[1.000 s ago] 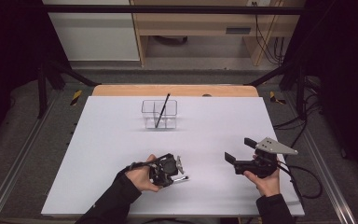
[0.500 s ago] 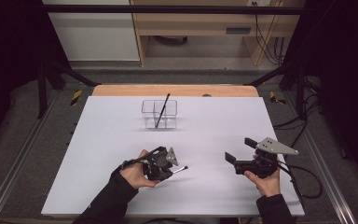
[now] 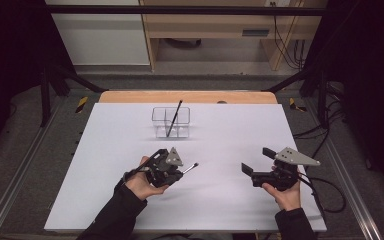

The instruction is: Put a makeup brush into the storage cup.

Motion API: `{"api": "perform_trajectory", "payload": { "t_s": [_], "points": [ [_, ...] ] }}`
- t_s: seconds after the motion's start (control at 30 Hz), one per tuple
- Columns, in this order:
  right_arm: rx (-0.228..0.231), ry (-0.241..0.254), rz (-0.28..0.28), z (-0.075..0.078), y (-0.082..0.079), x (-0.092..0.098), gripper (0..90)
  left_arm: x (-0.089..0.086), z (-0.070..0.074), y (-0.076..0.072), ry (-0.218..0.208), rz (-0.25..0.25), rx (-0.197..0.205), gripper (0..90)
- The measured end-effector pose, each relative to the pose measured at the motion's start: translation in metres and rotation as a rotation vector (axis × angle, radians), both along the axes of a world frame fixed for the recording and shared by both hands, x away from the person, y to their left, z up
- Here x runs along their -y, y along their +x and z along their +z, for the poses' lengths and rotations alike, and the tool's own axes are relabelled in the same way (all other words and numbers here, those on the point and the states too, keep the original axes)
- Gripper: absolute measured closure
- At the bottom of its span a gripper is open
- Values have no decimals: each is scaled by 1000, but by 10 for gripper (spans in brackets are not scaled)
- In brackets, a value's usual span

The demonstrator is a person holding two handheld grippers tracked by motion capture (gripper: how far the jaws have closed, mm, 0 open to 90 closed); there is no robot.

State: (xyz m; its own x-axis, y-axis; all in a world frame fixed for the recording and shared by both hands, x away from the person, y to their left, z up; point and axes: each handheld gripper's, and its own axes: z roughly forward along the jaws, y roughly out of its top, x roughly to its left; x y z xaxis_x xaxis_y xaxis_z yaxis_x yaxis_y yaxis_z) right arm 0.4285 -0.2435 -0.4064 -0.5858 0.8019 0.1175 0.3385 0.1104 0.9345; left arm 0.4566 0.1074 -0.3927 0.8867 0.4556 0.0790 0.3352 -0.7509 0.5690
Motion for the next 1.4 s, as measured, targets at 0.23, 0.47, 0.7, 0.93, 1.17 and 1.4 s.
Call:
{"api": "perform_trajectory", "payload": {
  "t_s": [0.23, 0.47, 0.7, 0.93, 1.17, 1.4],
  "points": [
    [4, 2, -2, 0, 0, 1, 31, -10, 7, 2, -95, 87, 41, 840],
    [4, -2, -1, 0, 0, 0, 31, -21, 15, 3, -206, 158, 95, 840],
    [0, 0, 1, 0, 0, 0, 31, -25, 20, 2, -264, 207, 149, 840],
    [5, 3, 2, 0, 0, 0, 31, -33, 27, 3, -328, 276, 190, 840],
    [3, 1, 0, 0, 0, 1, 32, -39, 30, 8, -359, 321, 224, 840],
    [5, 7, -3, 1, 0, 1, 31, -43, 37, 17, -392, 357, 258, 840]
  ]
}}
